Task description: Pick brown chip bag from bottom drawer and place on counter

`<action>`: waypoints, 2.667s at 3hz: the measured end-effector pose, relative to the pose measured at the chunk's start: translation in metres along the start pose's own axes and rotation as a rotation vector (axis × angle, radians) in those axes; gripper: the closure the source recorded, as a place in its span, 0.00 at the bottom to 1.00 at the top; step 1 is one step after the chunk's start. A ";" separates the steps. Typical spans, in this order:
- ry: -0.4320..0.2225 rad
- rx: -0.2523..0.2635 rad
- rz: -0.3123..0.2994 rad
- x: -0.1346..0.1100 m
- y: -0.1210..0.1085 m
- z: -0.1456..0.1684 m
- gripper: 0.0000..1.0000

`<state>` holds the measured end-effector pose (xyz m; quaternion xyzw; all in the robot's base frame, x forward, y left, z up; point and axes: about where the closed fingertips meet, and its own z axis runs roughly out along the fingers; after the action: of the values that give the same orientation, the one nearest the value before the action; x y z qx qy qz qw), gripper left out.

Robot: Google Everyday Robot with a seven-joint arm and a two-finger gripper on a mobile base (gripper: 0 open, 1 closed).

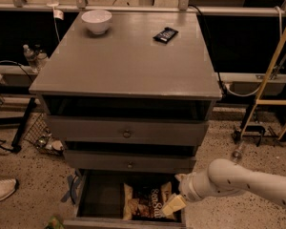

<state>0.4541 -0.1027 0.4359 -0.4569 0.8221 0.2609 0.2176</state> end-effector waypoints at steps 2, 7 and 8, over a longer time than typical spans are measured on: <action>0.061 0.075 0.004 0.034 -0.059 0.049 0.00; 0.081 0.051 0.108 0.097 -0.119 0.155 0.00; 0.059 0.045 0.116 0.099 -0.126 0.165 0.00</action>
Offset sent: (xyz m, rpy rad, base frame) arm 0.0667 -0.0282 -0.1078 -0.1335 -0.0418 -0.0618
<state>0.5342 -0.1182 0.2206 -0.4108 0.8590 0.2408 0.1878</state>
